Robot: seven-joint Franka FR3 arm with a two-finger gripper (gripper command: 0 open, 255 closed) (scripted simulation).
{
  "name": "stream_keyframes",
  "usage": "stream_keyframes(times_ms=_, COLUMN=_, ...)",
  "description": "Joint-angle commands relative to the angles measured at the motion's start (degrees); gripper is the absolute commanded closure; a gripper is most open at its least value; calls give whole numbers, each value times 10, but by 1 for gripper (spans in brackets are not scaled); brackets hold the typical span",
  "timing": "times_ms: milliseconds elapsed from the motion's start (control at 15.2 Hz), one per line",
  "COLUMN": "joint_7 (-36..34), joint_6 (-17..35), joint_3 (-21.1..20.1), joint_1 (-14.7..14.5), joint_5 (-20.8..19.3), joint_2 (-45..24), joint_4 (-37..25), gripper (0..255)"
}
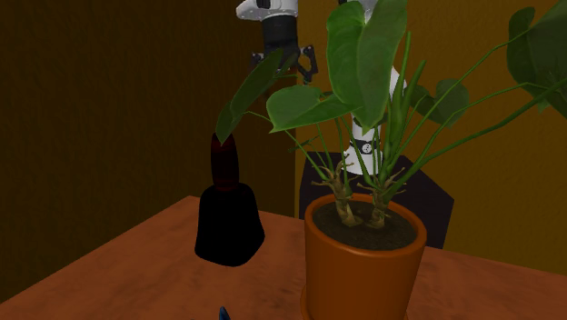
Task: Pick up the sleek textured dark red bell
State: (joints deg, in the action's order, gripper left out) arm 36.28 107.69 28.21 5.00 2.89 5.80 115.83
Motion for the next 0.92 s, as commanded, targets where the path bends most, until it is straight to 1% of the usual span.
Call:
stream_keyframes(times_ms=0, joint_7=44, joint_6=0, joint_3=17, joint_1=7, joint_5=27, joint_2=-53, joint_4=-41, gripper=0)
stream_keyframes(times_ms=132, joint_7=83, joint_6=-4, joint_3=28, joint_1=19, joint_5=55, joint_2=-104, joint_4=-81, gripper=0)
stream_keyframes(times_ms=330, joint_7=137, joint_6=-17, joint_3=35, joint_1=45, joint_5=99, joint_2=-183, joint_4=-151, gripper=0)
stream_keyframes(times_ms=726, joint_7=213, joint_6=-66, joint_3=21, joint_1=123, joint_5=172, joint_2=-341, joint_4=-321, gripper=0)
stream_keyframes(times_ms=858, joint_7=215, joint_6=-52, joint_3=19, joint_1=123, joint_5=174, joint_2=-344, joint_4=-310, gripper=0)
